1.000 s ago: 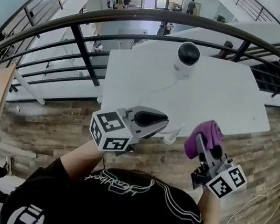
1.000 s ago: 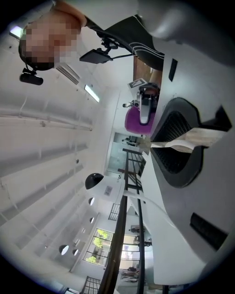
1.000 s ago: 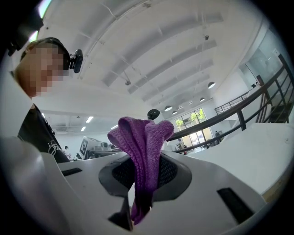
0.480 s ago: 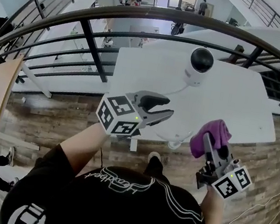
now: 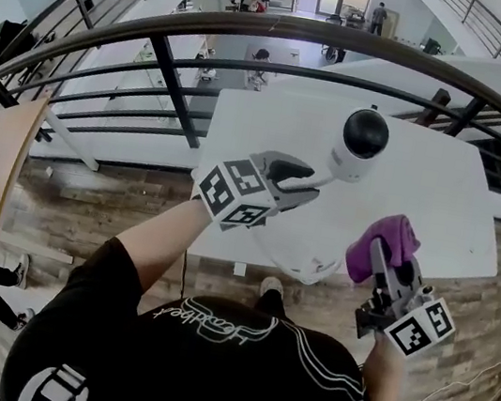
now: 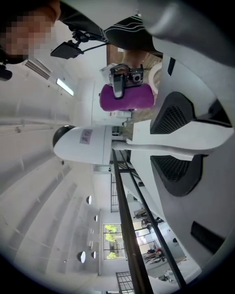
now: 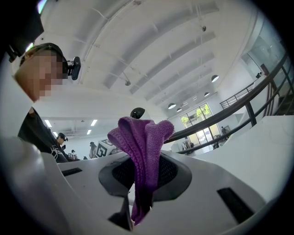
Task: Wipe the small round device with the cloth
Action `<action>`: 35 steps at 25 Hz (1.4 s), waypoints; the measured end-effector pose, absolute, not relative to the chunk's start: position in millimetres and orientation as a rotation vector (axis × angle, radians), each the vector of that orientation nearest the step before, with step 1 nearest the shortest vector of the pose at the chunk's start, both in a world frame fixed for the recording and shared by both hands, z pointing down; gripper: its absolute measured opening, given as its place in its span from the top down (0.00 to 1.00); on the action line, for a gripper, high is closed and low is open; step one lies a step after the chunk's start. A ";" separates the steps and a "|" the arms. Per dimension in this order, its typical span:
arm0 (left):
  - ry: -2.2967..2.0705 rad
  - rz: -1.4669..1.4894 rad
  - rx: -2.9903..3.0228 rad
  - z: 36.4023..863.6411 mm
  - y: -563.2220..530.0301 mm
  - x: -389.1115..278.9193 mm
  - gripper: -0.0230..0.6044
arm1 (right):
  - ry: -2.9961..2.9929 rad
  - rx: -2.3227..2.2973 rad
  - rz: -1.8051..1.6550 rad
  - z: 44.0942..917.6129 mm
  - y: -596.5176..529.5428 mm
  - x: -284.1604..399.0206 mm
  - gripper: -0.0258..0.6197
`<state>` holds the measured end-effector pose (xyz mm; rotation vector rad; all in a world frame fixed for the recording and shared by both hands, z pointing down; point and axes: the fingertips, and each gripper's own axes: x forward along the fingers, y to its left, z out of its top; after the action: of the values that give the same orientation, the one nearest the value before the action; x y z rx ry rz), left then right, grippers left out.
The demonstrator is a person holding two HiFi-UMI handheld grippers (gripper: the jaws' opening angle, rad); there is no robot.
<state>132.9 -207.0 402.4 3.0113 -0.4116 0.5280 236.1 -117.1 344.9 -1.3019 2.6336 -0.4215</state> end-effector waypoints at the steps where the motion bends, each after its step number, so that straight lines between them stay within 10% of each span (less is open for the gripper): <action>1: -0.399 0.553 3.015 406.2 -212.4 135.8 0.75 | 2.638 -1.297 -0.425 344.9 -123.5 236.3 0.87; 35: -0.317 0.631 3.012 438.0 -231.2 155.4 0.87 | 2.727 -1.463 0.136 302.3 -166.0 240.9 0.87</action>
<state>155.4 -231.2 438.0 3.0117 -0.3173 0.6311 240.9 -166.0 302.3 -1.4626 2.7275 0.1359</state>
